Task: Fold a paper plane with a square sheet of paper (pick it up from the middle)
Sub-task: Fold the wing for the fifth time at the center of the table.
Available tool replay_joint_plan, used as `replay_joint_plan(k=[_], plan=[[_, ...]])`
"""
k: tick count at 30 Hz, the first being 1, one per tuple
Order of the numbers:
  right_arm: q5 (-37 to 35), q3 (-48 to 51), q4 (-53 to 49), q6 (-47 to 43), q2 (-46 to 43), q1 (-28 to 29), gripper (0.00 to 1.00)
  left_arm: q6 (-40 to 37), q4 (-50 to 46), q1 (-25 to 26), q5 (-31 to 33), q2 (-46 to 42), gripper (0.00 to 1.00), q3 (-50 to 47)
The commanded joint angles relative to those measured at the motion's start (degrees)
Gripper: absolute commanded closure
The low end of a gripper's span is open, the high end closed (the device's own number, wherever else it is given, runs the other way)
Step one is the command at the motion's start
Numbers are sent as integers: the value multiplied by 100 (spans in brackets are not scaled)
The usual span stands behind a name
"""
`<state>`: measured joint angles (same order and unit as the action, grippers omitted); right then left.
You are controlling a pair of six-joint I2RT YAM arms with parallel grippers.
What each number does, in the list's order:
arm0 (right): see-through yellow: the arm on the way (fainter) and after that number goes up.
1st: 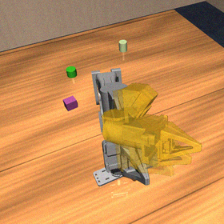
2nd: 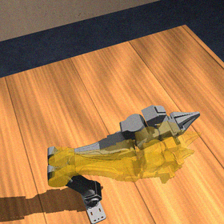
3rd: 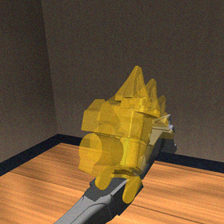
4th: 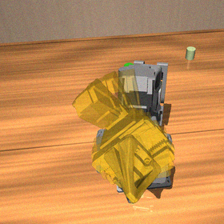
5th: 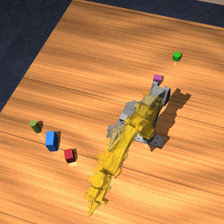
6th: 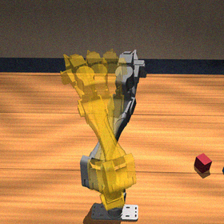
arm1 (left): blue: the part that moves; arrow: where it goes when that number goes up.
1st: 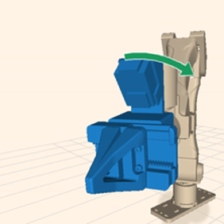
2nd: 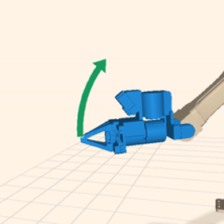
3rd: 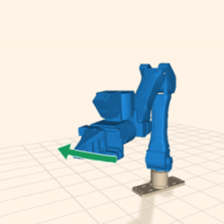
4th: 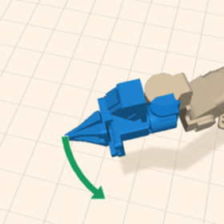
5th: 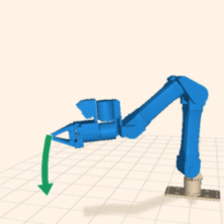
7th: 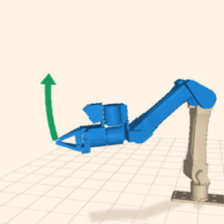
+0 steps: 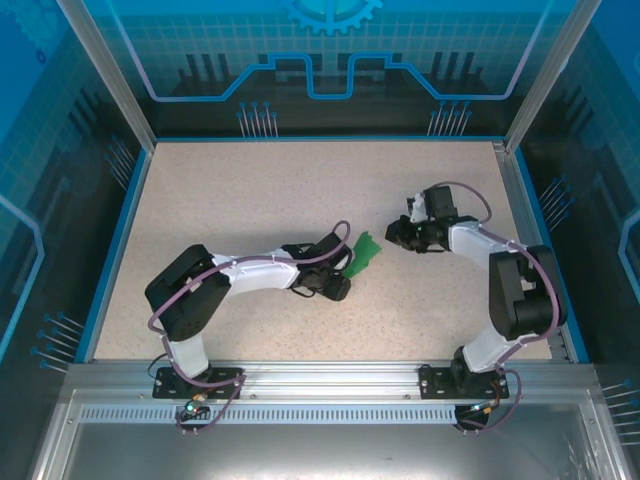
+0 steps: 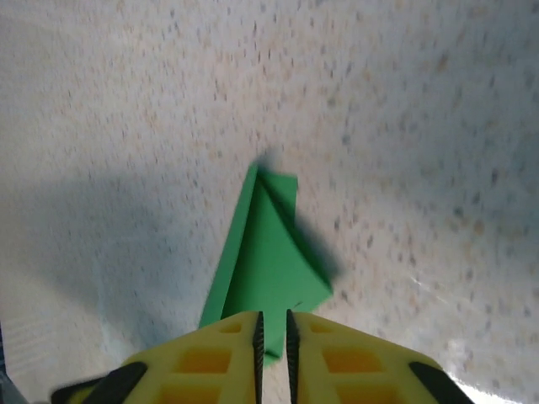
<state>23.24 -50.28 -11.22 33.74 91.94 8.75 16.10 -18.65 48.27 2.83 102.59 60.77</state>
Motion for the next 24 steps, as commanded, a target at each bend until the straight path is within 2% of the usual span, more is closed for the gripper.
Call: replay_joint_plan(k=[1, 5, 8, 24], plan=[[145, 397, 126, 62, -363, 68, 80, -130, -509, -2, 197, -218, 52, 304], [255, 745, 287, 178, -559, 69, 76, -293, -727, -1, 345, -18, 51, 569], [391, 912, 451, 304, -625, 125, 71, -327, -721, 7, 132, 114, 50, 728], [583, 1271, 953, 564, -449, 275, 67, -399, -772, -2, 617, 851, 53, 1293]])
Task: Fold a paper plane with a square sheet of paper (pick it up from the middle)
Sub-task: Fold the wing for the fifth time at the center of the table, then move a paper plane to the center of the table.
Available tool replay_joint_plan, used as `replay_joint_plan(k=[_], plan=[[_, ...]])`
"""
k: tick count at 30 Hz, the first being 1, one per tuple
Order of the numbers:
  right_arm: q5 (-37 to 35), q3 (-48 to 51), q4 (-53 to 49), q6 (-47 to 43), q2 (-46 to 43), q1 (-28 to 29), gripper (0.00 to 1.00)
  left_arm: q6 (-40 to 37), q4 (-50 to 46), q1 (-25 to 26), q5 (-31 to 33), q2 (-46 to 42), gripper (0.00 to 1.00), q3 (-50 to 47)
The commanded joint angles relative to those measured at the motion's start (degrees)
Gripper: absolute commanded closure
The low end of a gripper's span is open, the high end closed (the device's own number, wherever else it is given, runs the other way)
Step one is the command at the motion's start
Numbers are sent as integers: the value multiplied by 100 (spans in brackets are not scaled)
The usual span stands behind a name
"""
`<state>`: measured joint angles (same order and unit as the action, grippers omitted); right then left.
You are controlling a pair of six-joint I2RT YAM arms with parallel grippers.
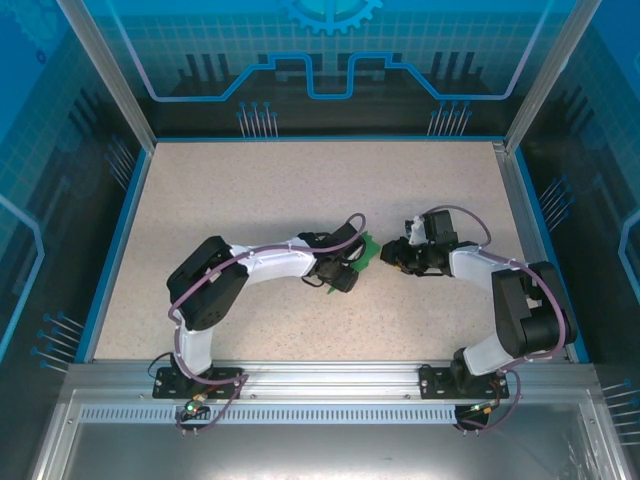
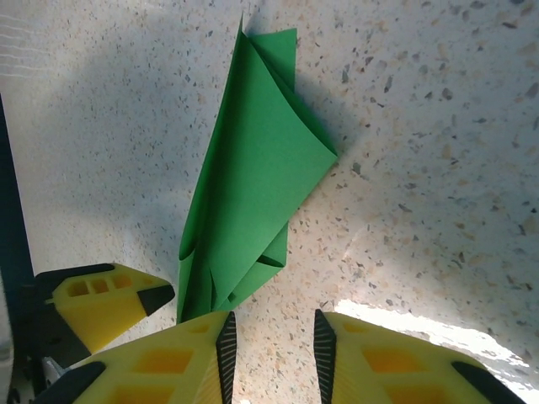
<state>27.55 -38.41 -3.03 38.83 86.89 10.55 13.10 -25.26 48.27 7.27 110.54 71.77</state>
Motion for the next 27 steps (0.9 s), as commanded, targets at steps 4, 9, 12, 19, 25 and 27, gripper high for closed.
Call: replay_joint_plan(k=[4, 9, 12, 19, 25, 27], plan=[[137, 106, 136, 37, 71, 91, 67, -44, -111, 1, 102, 60, 55, 172], [155, 139, 205, 51, 166, 104, 67, -44, -68, -33, 91, -10, 57, 120], [155, 141, 245, 54, 212, 128, 67, -19, -42, -71, 82, -8, 61, 119], [180, 132, 311, 50, 361, 169, 67, 8, -28, -115, 39, -50, 66, 126], [241, 119, 433, 107, 472, 227, 67, 65, 3, -207, -80, -29, 74, 124], [241, 106, 452, 124, 494, 255, 67, 62, -14, -222, -90, -28, 76, 136]])
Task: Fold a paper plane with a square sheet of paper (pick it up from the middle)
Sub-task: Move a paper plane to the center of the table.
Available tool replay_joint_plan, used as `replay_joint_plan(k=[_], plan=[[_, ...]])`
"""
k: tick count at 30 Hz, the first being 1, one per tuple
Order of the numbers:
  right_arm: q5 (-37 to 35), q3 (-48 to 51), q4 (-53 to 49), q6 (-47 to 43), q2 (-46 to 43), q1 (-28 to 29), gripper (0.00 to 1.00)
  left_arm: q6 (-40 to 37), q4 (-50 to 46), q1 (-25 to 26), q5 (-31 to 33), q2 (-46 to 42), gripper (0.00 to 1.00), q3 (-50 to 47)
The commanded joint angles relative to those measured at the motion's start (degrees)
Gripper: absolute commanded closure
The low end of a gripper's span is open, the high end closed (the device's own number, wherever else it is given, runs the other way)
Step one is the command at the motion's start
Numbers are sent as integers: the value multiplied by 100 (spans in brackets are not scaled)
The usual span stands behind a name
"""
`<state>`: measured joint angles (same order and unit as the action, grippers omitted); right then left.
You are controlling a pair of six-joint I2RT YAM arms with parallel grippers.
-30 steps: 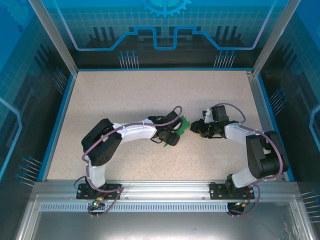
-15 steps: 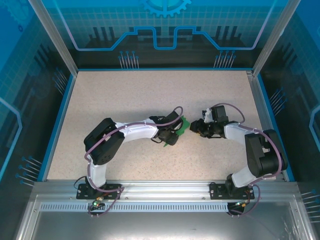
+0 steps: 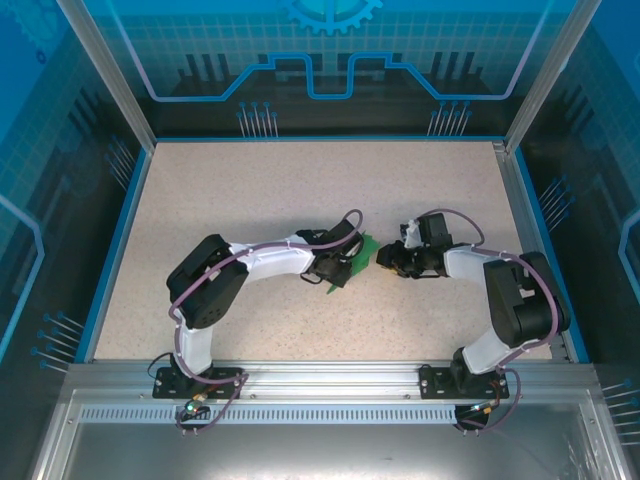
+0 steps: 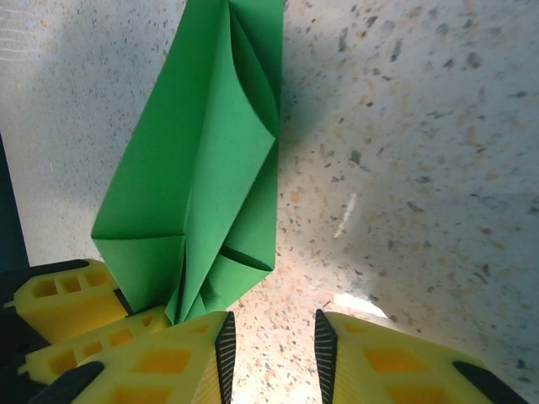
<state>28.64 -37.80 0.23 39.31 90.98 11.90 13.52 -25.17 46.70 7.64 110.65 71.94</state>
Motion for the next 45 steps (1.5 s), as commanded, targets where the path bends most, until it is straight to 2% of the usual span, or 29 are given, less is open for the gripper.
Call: replay_joint_plan(k=[1, 11, 15, 19, 27, 45], plan=[[140, 45, 143, 85, 94, 132, 67, 19, -23, -65, -119, -51, 79, 117], [373, 24, 600, 416, 256, 253, 63, 50, -50, -130, -340, -140, 89, 100], [516, 47, 1010, 705, 394, 327, 59, 98, 50, -195, -557, -250, 96, 32], [640, 0, 1341, 976, 596, 434, 56, 231, 238, -365, -975, -356, 98, -111], [705, -182, 1495, 1227, 923, 701, 53, 346, 425, -564, -1308, -485, 99, -286], [972, 171, 2931, 2306, 1111, 989, 52, 601, 791, -750, -1596, -490, 99, -615]])
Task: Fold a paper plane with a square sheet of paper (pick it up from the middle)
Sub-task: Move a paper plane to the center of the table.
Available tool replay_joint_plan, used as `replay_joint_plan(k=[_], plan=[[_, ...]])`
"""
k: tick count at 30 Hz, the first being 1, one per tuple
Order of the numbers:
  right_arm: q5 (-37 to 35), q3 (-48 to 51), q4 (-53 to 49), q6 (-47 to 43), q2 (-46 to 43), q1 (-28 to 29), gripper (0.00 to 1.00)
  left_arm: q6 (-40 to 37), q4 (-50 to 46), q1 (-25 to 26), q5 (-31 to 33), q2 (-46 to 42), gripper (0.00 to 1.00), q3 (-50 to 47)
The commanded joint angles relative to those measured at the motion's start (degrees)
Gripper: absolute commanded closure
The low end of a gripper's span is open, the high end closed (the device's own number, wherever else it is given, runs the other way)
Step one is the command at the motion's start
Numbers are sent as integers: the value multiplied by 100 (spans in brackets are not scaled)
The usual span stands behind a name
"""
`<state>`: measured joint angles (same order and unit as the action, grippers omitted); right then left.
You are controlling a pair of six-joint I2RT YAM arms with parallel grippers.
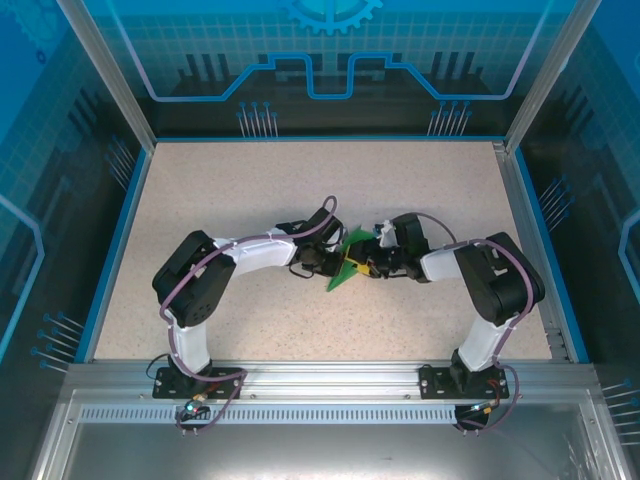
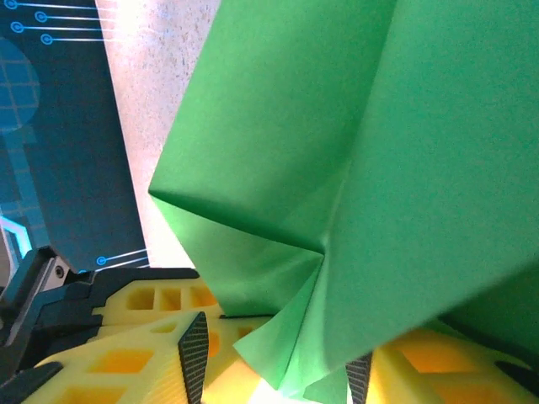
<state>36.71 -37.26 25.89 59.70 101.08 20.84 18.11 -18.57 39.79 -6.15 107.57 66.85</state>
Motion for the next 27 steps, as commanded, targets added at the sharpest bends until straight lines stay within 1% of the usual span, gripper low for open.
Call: replay_joint_plan(k=[1, 5, 12, 16, 18, 24, 27], plan=[[140, 137, 367, 279, 80, 104, 51, 163, 173, -85, -252, -205, 99, -140], [-48, 168, 53, 165, -51, 138, 50, 250, 294, -148, -361, -280, 99, -255], [-33, 341, 631, 728, -33, 248, 49, 402, 508, -196, -594, -358, 99, -401], [-72, 411, 699, 894, -89, 324, 49, 456, 581, -229, -644, -359, 99, -451], [-325, 490, 414, 775, -308, 330, 49, 457, 582, -234, -650, -381, 99, -473], [-1081, 332, -975, -79, -984, 298, 48, 421, 558, -241, -646, -404, 99, -511], [-1129, 250, -1193, -196, -960, 239, 47, 423, 573, -243, -650, -408, 99, -524]])
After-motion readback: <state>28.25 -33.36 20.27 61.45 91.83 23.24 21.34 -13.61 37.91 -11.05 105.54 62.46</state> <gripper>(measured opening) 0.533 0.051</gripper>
